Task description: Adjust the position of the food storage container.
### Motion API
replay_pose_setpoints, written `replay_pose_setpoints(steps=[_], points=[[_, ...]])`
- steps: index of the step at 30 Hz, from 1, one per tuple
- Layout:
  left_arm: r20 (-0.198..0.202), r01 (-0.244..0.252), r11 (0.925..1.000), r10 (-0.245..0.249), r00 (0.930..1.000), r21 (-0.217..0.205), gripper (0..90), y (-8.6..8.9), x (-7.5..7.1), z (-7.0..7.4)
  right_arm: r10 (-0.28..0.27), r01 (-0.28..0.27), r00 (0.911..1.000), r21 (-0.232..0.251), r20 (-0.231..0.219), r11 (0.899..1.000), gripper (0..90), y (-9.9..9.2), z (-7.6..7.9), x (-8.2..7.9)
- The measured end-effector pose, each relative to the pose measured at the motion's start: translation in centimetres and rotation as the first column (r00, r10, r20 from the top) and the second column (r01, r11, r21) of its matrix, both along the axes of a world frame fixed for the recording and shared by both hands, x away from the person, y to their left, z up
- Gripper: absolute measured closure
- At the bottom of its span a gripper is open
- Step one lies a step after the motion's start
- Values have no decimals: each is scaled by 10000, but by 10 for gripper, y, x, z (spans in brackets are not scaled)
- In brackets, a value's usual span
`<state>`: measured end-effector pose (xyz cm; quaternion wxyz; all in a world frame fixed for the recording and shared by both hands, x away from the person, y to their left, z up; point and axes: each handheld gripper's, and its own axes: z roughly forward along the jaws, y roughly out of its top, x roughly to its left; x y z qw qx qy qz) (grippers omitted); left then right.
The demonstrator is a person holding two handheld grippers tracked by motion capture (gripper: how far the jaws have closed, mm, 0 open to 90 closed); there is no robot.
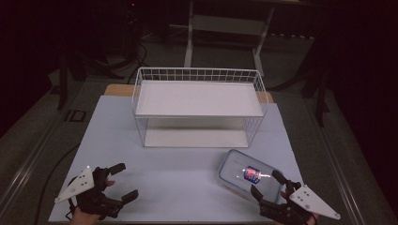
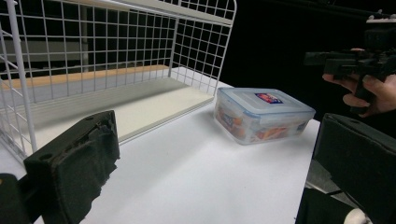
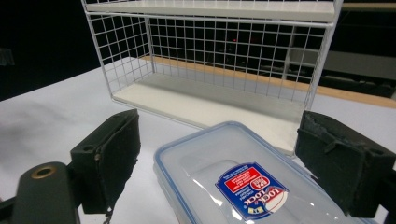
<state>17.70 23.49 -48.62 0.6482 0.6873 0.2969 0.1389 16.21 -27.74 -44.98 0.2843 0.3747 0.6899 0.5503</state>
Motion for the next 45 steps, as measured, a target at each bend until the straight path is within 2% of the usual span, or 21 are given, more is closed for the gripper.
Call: replay_pose_setpoints(steps=[5, 6, 8, 12, 14, 19, 21, 22, 23, 24, 25, 26, 27, 28, 29, 33, 35, 40, 43, 44, 45], points=[[32, 23, 10000, -23, 10000, 32, 0, 0, -1, 1, 136, -136, 9999, 19, -46, 9999, 143, 2, 2, -1], [55, 17, 10000, -17, 10000, 40, 0, 0, -1, 1, 201, -198, 9997, 226, -130, 9995, 173, 2, 5, -2], [66, 44, 10000, -44, 10000, 15, 0, 0, -1, 1, 211, -209, 9997, 202, -131, 9996, 202, 2, 6, -3], [55, 9, 10000, -8, 10000, -2, 0, 1, 0, 1, 357, -361, 9988, -133, -344, 9993, 290, 5, 11, -5], [56, 18, 10000, -17, 10000, -9, 0, 0, 0, 1, 754, -772, 9950, -248, -655, 9967, 415, 6, 10, -5], [44, 50, 10000, -50, 10000, 28, 0, 0, 0, 1, 1112, -1172, 9874, -483, -1126, 9919, 604, 7, 6, -7], [69, 41, 10000, -41, 10000, 44, 0, 0, 0, 1, 1300, -1393, 9808, -556, -1456, 9887, 675, 7, 4, -6], [76, 42, 10000, -42, 10000, 28, 0, -1, 0, 1, 1274, -1388, 9795, -646, -1558, 9882, 743, 8, 2, -7], [81, 42, 10000, -42, 10000, 26, 0, -1, 0, 1, 1457, -1591, 9736, -650, -1759, 9851, 834, 7, 1, -7], [81, 42, 10000, -42, 10000, 26, 0, -1, 0, 1, 1457, -1591, 9736, -650, -1759, 9851, 834, 7, 1, -7], [83, 34, 10000, -34, 10000, 47, 0, -1, 0, 1, 1494, -1640, 9701, -629, -1914, 9844, 840, 7, -2, -7], [78, 52, 10000, -52, 10000, 53, 0, -1, 0, 1, 1475, -1686, 9630, -776, -2255, 9826, 885, 6, -6, -7], [78, 52, 10000, -52, 10000, 53, 0, -1, 0, 1, 1475, -1686, 9630, -776, -2255, 9826, 885, 6, -6, -7], [81, 45, 10000, -45, 10000, 70, 0, -1, 1, 1, 1453, -1708, 9571, -830, -2508, 9818, 897, 5, -10, -7], [85, 47, 10000, -48, 10000, 67, 0, -1, 0, 1, 1453, -1708, 9571, -830, -2508, 9818, 897, 5, -10, -7], [88, 49, 10000, -49, 9999, 24, 0, 0, 0, 2, 1485, -1898, 9407, -1103, -3050, 9756, 899, 3, -20, -7], [72, 54, 10000, -54, 10000, 21, 0, 0, 0, 1, 1370, -1838, 9347, -1164, -3279, 9760, 899, 0, -24, -6], [68, 71, 10000, -72, 10000, 62, 0, -1, 1, 1, 1046, -1655, 9259, -1409, -3629, 9761, 899, -5, -32, 1], [46, 63, 10000, -63, 10000, 52, 0, 0, 1, 1, 855, -1502, 9248, -1493, -3708, 9773, 900, -7, -33, 3], [43, 67, 10000, -67, 10000, 58, 0, 0, 1, 1, 752, -1460, 9184, -1561, -3883, 9769, 900, -9, -35, 5], [44, 72, 10000, -72, 10000, 68, 0, 0, 1, 1, 752, -1460, 9184, -1561, -3883, 9769, 900, -9, -35, 5]])
